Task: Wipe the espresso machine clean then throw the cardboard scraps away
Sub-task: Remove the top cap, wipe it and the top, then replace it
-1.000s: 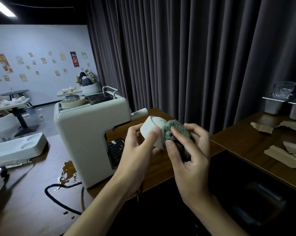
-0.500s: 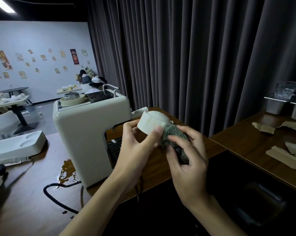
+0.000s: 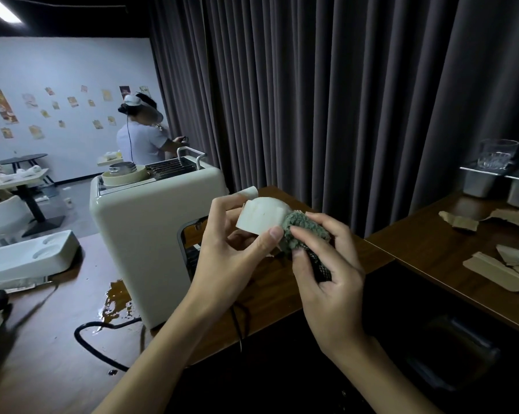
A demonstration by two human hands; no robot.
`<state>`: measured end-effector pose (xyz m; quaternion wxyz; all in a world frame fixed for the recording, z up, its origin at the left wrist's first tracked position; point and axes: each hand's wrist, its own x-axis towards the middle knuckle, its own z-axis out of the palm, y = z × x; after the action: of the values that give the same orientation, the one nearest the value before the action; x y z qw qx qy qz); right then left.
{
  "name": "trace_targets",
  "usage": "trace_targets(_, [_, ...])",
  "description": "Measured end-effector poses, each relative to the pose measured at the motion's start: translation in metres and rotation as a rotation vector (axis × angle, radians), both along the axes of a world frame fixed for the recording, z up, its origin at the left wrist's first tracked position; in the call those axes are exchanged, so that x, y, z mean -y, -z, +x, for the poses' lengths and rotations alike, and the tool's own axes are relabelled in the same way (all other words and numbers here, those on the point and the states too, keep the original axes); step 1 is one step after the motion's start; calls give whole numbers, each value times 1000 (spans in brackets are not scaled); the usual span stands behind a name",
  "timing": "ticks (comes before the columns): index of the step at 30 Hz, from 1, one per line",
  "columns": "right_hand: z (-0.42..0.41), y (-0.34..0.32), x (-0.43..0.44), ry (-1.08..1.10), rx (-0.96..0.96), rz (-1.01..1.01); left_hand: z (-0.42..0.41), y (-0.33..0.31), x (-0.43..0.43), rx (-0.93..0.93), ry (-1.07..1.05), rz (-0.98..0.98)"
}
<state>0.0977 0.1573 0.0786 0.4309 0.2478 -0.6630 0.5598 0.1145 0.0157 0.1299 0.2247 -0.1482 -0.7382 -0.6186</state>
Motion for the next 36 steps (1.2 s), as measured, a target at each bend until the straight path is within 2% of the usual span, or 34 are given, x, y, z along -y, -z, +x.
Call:
trace_targets(6, [-4,-1,1,-21,107,-122,4,4,-3,1,-29,-26])
trace_targets(11, [-2,4,3,35,71,-67,3,6,-1,55,-9,-111])
trace_targets(14, [-1,5,5,44,28,-23,5,6,0,26,-40,-127])
trace_targets(21, [-8,8,3,16,4,10,6,10,2,48,35,65])
trace_targets(26, [-3,9,8,-27,1,49,4,14,7,28,-16,54])
trace_targets(31, [-5,10,12,71,-78,115,2,15,10,17,-16,38])
trace_targets(36, [-10,13,11,53,-129,144,0,18,9,128,47,252])
